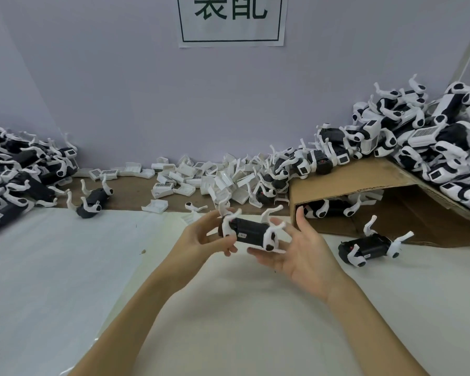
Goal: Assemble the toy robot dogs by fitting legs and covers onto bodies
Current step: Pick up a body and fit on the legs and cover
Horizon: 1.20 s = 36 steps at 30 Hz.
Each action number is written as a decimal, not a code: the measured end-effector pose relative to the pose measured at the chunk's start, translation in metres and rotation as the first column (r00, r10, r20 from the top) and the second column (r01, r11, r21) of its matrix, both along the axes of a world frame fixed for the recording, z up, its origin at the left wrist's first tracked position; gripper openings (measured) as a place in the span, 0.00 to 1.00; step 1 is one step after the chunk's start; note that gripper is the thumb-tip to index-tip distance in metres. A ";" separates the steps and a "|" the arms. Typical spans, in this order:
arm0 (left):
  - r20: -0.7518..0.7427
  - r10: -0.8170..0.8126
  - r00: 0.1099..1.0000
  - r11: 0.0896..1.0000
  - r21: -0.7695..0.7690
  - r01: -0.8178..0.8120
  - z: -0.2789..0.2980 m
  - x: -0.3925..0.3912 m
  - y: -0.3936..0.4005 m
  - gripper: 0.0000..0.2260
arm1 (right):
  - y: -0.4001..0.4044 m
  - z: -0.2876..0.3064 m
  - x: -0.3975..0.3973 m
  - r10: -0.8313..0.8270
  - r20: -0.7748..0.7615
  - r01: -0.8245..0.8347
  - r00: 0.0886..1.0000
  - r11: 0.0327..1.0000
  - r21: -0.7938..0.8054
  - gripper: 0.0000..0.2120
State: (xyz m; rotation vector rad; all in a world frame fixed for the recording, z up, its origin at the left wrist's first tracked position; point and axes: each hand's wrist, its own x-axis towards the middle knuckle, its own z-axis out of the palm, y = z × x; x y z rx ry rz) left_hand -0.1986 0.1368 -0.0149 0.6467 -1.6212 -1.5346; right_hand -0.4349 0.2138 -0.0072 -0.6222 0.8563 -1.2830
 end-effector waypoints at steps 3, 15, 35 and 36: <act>0.071 -0.189 0.979 0.981 -0.027 0.191 0.000 0.008 -0.001 0.30 | 0.002 -0.002 -0.003 0.142 -0.219 -0.114 0.965 0.984 0.136 0.41; -0.072 0.056 0.996 0.953 0.301 -0.032 -0.002 -0.005 -0.010 0.27 | 0.002 -0.002 0.009 -0.116 -0.257 0.058 0.959 0.973 -0.224 0.21; 0.218 0.447 0.868 0.673 -0.720 -0.166 -0.011 -0.015 0.012 0.20 | 0.008 -0.011 0.041 -0.664 -0.469 0.286 0.583 0.708 -0.645 0.29; 0.225 0.343 0.912 0.748 -0.652 -0.121 -0.010 -0.018 0.016 0.21 | 0.009 -0.013 0.044 -0.702 -0.490 0.256 0.516 0.672 -0.694 0.31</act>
